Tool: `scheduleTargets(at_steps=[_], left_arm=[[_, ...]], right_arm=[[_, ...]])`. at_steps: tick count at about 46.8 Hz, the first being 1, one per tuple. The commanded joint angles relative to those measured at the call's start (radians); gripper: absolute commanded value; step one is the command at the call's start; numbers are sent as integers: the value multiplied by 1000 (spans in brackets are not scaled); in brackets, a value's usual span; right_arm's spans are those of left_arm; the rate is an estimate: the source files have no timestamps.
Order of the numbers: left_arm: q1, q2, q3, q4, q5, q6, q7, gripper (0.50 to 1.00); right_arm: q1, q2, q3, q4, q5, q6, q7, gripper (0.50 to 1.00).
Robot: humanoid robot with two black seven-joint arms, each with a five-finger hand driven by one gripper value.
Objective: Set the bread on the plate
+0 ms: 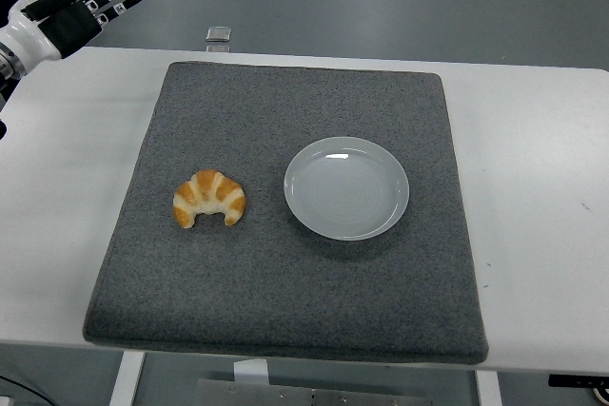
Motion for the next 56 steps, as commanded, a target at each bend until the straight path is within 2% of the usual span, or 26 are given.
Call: scheduleTargets(at_steps=[1,16,33,39,51,56], left_arm=[[1,-10,0,-2,1,-1,0,996],[-8,-31,-1,0,1,-1,-3,996],[-11,-20,-12,4,17,-13,-5,996],[-19,-20,-15,4,107,-55,-5,996],[-28,9,-55,-3,308,-73,-5,996],[-33,46,-60,-8,397,-90,-8,996]], right_arm=[[0,0,0,0,0,0,0,930],[0,0,0,0,0,0,0,930],[0,0,0,0,0,0,0,930],[0,0,0,0,0,0,0,930],[0,0,0,0,0,0,0,930],[0,0,0,0,0,0,0,932]])
